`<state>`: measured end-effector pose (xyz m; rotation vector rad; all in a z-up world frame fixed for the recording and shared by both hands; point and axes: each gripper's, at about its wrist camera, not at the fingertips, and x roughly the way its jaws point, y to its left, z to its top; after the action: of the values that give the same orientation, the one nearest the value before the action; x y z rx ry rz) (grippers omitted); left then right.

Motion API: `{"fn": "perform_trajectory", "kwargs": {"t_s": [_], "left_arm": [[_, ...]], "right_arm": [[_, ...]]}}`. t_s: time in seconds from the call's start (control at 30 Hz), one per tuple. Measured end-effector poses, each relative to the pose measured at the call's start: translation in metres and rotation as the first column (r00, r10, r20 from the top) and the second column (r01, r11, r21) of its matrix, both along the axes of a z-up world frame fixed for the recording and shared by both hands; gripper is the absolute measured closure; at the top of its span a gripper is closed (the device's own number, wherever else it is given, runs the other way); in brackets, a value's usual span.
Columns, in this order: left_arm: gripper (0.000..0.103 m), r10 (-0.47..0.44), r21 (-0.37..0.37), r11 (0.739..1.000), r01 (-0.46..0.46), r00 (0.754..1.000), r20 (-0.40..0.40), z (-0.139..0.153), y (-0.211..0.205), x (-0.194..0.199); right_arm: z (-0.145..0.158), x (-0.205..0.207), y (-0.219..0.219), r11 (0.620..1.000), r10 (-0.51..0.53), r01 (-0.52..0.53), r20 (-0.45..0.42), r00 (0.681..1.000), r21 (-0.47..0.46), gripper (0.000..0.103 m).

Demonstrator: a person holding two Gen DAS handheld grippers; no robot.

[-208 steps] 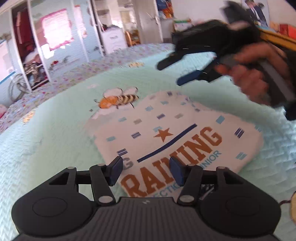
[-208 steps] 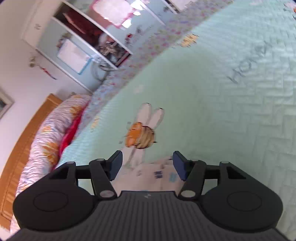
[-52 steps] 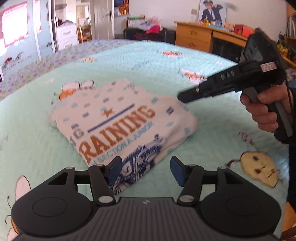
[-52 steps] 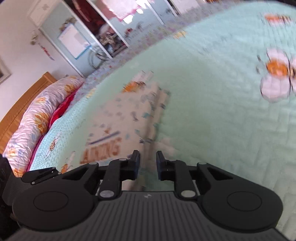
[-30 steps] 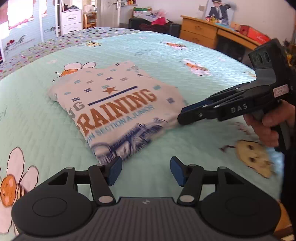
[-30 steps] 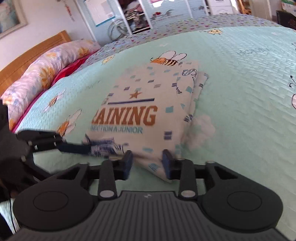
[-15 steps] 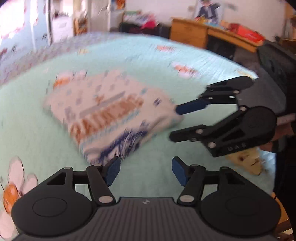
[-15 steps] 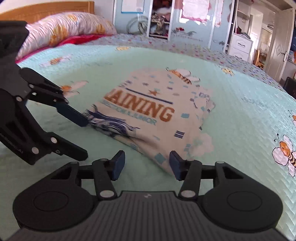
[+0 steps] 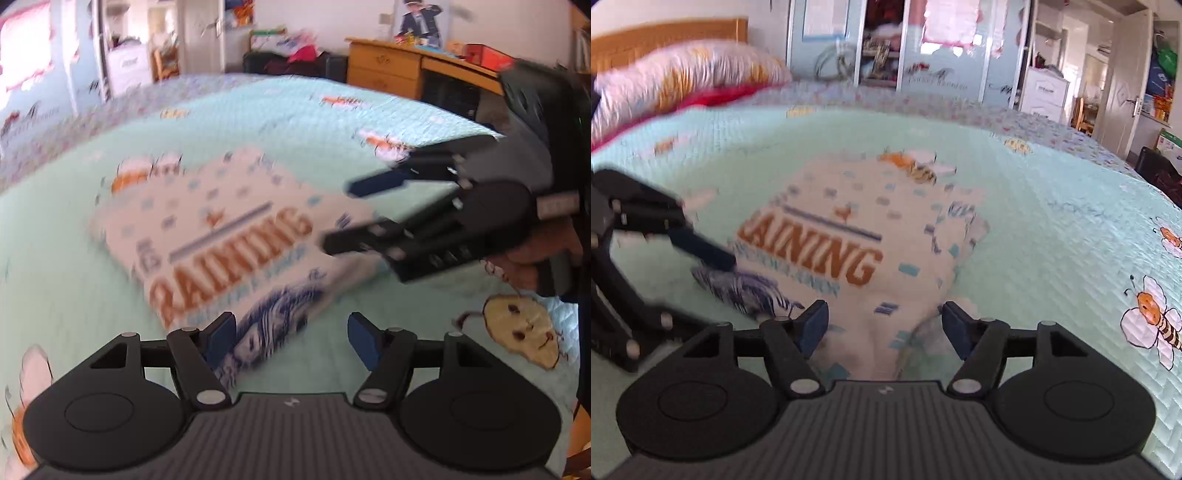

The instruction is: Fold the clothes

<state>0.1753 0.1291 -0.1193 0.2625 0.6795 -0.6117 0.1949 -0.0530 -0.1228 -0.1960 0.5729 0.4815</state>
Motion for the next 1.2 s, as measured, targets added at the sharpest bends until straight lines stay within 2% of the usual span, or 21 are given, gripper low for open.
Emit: {"fn": "perform_trajectory", "kwargs": {"t_s": [0.07, 0.2, 0.3, 0.37, 0.43, 0.5, 0.53, 0.6, 0.63, 0.67, 0.73, 0.8, 0.87, 0.93, 0.97, 1.03, 1.07, 1.13, 1.2], "left_arm": [[0.032, 0.007, 0.012, 1.000, -0.007, 1.000, 0.028, 0.007, -0.004, 0.015], [0.031, 0.071, -0.020, 0.997, -0.072, 0.997, -0.036, 0.003, 0.000, 0.048], [0.031, 0.081, -0.038, 0.996, -0.083, 0.995, -0.051, -0.002, 0.003, 0.050], [0.031, 0.048, -0.061, 0.997, -0.047, 0.999, 0.009, 0.011, 0.005, 0.045], [0.031, 0.056, -0.065, 0.997, -0.052, 0.997, 0.051, 0.022, 0.007, 0.062], [0.028, 0.087, -0.029, 0.996, -0.085, 0.994, 0.071, 0.026, 0.006, 0.095], [0.028, 0.103, -0.011, 0.995, -0.103, 0.993, 0.059, 0.023, 0.008, 0.112], [0.028, 0.167, 0.028, 0.986, -0.167, 0.986, -0.002, 0.008, 0.018, 0.143], [0.028, 0.197, 0.026, 0.980, -0.196, 0.980, -0.040, -0.002, 0.026, 0.153], [0.027, 0.215, 0.000, 0.976, -0.216, 0.973, -0.079, -0.011, 0.037, 0.159], [0.028, 0.231, -0.090, 0.967, -0.240, 0.968, -0.101, -0.016, 0.057, 0.160], [0.029, 0.254, -0.128, 0.956, -0.264, 0.963, -0.090, -0.011, 0.067, 0.155], [0.028, 0.293, -0.153, 0.942, -0.299, 0.954, -0.059, -0.002, 0.073, 0.150], [0.028, 0.340, -0.212, 0.915, -0.344, 0.939, -0.056, 0.006, 0.079, 0.148], [0.028, 0.349, -0.244, 0.902, -0.356, 0.934, -0.071, 0.007, 0.080, 0.149], [0.028, 0.369, -0.223, 0.897, -0.381, 0.924, -0.097, 0.007, 0.079, 0.143], [0.028, 0.382, -0.191, 0.899, -0.394, 0.919, -0.098, 0.006, 0.075, 0.138], [0.028, 0.399, -0.137, 0.902, -0.408, 0.912, -0.093, 0.009, 0.071, 0.120], [0.028, 0.426, -0.071, 0.899, -0.431, 0.901, -0.081, 0.012, 0.063, 0.101]], "right_arm": [[0.016, 0.009, 0.008, 1.000, 0.011, -0.012, 0.039, 0.999, 0.024, 0.034], [0.026, 0.066, 0.030, 0.999, 0.017, -0.018, 0.025, 1.000, 0.031, 0.032], [-0.003, 0.102, 0.023, 0.999, -0.030, 0.033, -0.123, 0.992, 0.022, 0.032], [-0.014, 0.100, 0.002, 0.994, -0.049, 0.065, -0.173, 0.984, 0.090, 0.032], [-0.004, 0.087, -0.008, 0.988, -0.039, 0.057, -0.125, 0.991, 0.143, 0.032], [0.007, 0.093, 0.002, 0.991, -0.032, 0.040, -0.066, 0.997, 0.129, 0.031], [0.013, 0.098, 0.010, 0.993, -0.035, 0.040, -0.039, 0.999, 0.113, 0.037], [0.018, 0.122, 0.022, 0.997, -0.058, 0.059, -0.012, 0.998, 0.047, 0.034], [0.012, 0.138, 0.022, 0.998, -0.038, 0.040, -0.045, 0.998, 0.047, 0.029], [0.004, 0.154, 0.018, 0.997, -0.020, 0.027, -0.105, 0.994, 0.069, 0.029], [-0.014, 0.174, 0.007, 0.997, -0.019, 0.032, -0.184, 0.983, 0.064, 0.030], [-0.017, 0.170, -0.011, 0.993, -0.073, 0.086, -0.144, 0.987, 0.084, 0.023], [-0.010, 0.160, -0.023, 0.980, -0.145, 0.156, -0.095, 0.985, 0.120, 0.024], [0.002, 0.145, -0.023, 0.977, -0.138, 0.142, -0.034, 0.990, 0.158, 0.023], [0.005, 0.140, -0.019, 0.979, -0.096, 0.100, -0.029, 0.995, 0.178, 0.023], [0.007, 0.139, -0.007, 0.985, -0.017, 0.024, -0.040, 0.999, 0.174, 0.023], [0.002, 0.145, -0.001, 0.991, -0.031, 0.038, -0.060, 0.998, 0.125, 0.023], [-0.010, 0.160, -0.001, 0.987, -0.161, 0.162, -0.106, 0.981, 0.001, 0.026], [-0.005, 0.152, -0.016, 0.964, -0.254, 0.260, -0.103, 0.962, 0.049, 0.027]]}}
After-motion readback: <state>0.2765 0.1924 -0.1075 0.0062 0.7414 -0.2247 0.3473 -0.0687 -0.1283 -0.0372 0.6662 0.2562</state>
